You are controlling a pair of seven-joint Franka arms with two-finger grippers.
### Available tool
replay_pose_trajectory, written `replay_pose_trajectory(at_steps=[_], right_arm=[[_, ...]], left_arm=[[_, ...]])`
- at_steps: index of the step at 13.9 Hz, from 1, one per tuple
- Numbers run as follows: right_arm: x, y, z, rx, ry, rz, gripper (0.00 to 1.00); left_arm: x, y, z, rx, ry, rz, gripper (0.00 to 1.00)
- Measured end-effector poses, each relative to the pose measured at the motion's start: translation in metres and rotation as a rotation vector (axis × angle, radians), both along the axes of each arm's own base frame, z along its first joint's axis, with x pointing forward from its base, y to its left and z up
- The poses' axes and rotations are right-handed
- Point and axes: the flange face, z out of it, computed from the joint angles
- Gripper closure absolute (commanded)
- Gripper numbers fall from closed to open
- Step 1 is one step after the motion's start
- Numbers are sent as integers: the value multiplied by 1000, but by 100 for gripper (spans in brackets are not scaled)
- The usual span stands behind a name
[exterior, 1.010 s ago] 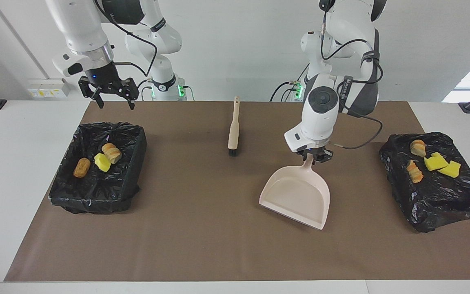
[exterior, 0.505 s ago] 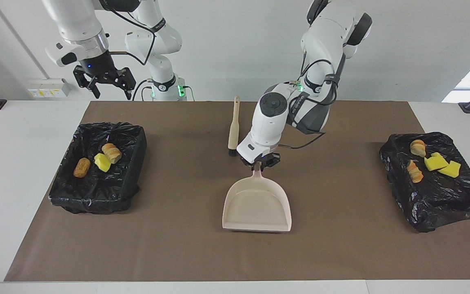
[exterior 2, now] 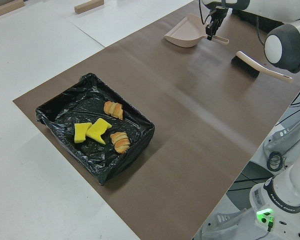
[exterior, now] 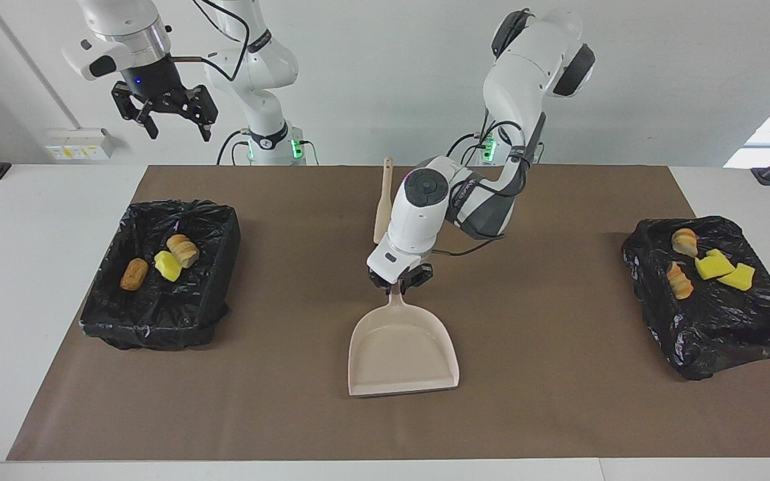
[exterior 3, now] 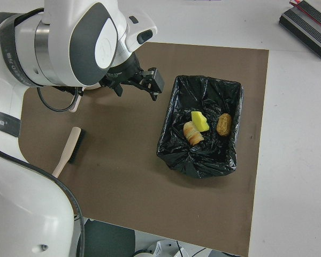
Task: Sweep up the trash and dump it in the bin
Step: 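Place the dustpan on the mat with the left gripper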
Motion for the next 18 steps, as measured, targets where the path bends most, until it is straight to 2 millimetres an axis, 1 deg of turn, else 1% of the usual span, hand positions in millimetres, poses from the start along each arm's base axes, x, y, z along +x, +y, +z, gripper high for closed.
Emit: replay_pose_trajectory(at_steps=[2, 3, 4, 5, 6, 7, 8, 9, 10, 11, 12, 14, 16, 17, 18], right_arm=[[0, 0, 0, 0, 2, 0, 0], [0, 0, 0, 0, 2, 0, 0], [0, 0, 0, 0, 1, 0, 0], [0, 0, 0, 0, -2, 0, 0], [1, 0, 0, 0, -5, 0, 0], [1, 0, 0, 0, -6, 0, 0], [1, 0, 0, 0, -6, -1, 0], [1, 0, 0, 0, -7, -1, 0], [1, 0, 1, 0, -10, 0, 0], [2, 0, 1, 0, -14, 0, 0], [2, 0, 1, 0, -16, 0, 0], [2, 0, 1, 0, -18, 0, 0], [2, -1, 1, 0, -18, -1, 0], [2, -1, 1, 0, -18, -1, 0], [2, -1, 1, 0, -18, -1, 0]], left_arm=[[-1, -2, 0, -1, 2, -2, 33], [-2, -2, 0, -1, 2, -3, 23], [-2, -2, 0, -2, 2, -3, 20], [-2, -2, 2, -2, 0, -3, 3], [-2, -2, 6, -4, -5, -4, 0], [-3, -1, 13, -6, -14, -7, 0], [-6, 4, 26, -3, -28, -10, 0], [-10, 13, 41, 6, -43, -16, 0], [-15, 28, 57, 23, -56, -22, 0], [-20, 48, 75, 45, -66, -25, 0], [-23, 73, 95, 67, -80, -36, 0], [-25, 131, 138, 119, -95, -77, 0], [-32, 191, 181, 178, -78, -120, 0], [-37, 218, 201, 200, -73, -145, 0], [-41, 240, 217, 215, -68, -166, 0]])
